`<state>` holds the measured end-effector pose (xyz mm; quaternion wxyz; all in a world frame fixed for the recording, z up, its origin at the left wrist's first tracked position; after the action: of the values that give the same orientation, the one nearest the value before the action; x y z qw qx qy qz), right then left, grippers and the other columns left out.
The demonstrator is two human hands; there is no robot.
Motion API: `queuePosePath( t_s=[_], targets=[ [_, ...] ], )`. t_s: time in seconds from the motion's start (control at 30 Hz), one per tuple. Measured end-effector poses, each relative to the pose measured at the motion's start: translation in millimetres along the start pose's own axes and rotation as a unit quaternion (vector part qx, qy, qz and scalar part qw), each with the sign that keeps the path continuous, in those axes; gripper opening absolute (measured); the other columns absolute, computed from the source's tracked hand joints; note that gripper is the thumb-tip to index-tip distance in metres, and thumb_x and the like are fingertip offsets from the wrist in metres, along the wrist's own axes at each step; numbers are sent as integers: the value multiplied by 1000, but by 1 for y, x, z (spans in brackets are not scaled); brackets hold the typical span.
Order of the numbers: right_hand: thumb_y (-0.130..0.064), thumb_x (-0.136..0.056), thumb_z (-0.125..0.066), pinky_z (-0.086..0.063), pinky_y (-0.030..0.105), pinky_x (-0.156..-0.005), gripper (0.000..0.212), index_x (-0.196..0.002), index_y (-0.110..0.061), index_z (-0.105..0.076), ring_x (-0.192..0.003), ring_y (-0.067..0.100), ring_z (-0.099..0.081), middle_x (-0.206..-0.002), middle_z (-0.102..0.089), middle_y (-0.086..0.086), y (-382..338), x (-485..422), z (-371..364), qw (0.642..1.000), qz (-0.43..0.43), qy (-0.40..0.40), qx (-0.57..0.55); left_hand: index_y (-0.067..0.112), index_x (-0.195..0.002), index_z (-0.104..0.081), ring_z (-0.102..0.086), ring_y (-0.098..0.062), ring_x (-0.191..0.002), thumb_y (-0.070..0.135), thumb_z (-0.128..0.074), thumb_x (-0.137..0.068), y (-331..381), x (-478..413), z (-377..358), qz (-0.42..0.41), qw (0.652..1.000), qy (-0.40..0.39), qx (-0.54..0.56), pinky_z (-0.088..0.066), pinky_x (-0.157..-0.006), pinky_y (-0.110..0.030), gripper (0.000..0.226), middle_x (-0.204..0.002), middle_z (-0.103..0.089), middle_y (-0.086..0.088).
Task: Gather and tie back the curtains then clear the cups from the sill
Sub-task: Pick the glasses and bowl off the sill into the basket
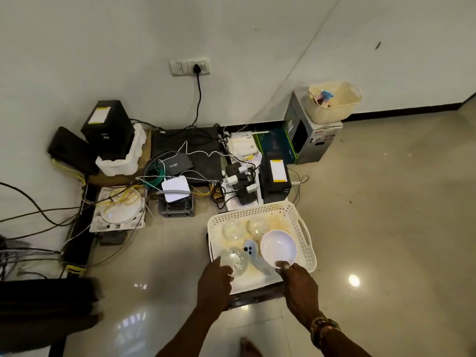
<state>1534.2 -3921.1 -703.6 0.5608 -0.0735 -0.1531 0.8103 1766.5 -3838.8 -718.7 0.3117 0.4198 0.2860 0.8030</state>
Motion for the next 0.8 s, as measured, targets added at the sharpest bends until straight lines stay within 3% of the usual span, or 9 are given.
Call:
queuePosePath(
  t_s=[0.13, 0.23, 0.33, 0.4, 0.5, 0.63, 0.8],
  targets=[
    [-25, -87, -58, -54, 32, -58, 26, -109, -27, -72, -79, 23, -68, -84, -70, -5, 28, -32, -19, 999, -32, -16, 9, 18, -106, -70, -65, -28, -102, -2, -62, -79, -9, -25, -12, -27, 998, 31, -45, -54, -83, -41, 35, -118, -64, -9],
    [-24, -91, -61, -54, 33, -57, 20, -106, -27, -74, -75, 25, -69, -77, -70, -2, 42, -52, -32, 997, -68, -36, 12, 22, -103, -71, -68, -27, -89, 0, -67, -72, -12, -39, -14, -59, 987, 59, -135, -57, -76, -41, 38, -108, -69, -9],
    [-22, -89, -69, -50, 31, -52, 19, -107, -27, -74, -67, 24, -68, -70, -69, -3, 52, -62, -46, 996, -66, -58, 30, 23, -71, -75, -66, -26, -64, -1, -91, -38, -10, -49, -28, -100, 961, 22, -258, -56, -55, -37, 44, -79, -73, -5],
    [-22, -88, -67, -48, 29, -50, 22, -109, -26, -73, -64, 22, -67, -69, -68, -4, 57, -66, -57, 995, -57, -73, 43, 27, -62, -73, -63, -25, -60, 6, -95, -33, -15, -60, -37, -113, 939, 26, -323, -51, -54, -34, 42, -76, -72, -1],
    [-26, -93, -60, -47, 29, -58, 28, -120, -29, -69, -75, 21, -70, -80, -72, -4, 62, -71, -68, 992, -61, -95, 56, 27, -60, -73, -60, -22, -63, 11, -93, -40, -17, -66, -41, -109, 915, 35, -387, -45, -59, -34, 32, -75, -69, 5],
    [-34, -105, -37, -45, 30, -74, 37, -139, -37, -51, -100, 20, -67, -106, -71, -2, 59, -78, -80, 986, -58, -139, 73, 27, -58, -73, -59, -23, -63, 10, -92, -39, -17, -72, -45, -116, 901, 30, -418, -43, -58, -35, 31, -70, -67, 5],
    [-38, -106, -29, -46, 28, -80, 39, -142, -39, -45, -106, 18, -66, -116, -68, -5, 61, -82, -90, 972, -84, -188, 115, 26, -56, -72, -55, -23, -62, 15, -90, -42, -23, -80, -50, -101, 882, 23, -459, -30, -63, -33, 26, -65, -61, 5]
  ],
)
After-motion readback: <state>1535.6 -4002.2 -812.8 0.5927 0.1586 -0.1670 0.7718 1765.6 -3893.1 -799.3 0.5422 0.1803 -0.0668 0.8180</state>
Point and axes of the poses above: each hand's wrist, its own x-axis away from the middle knuckle, its own z-axis out of the back of the hand, y = z × x, the point moved 9 cm from there along -x, towards the middle knuckle
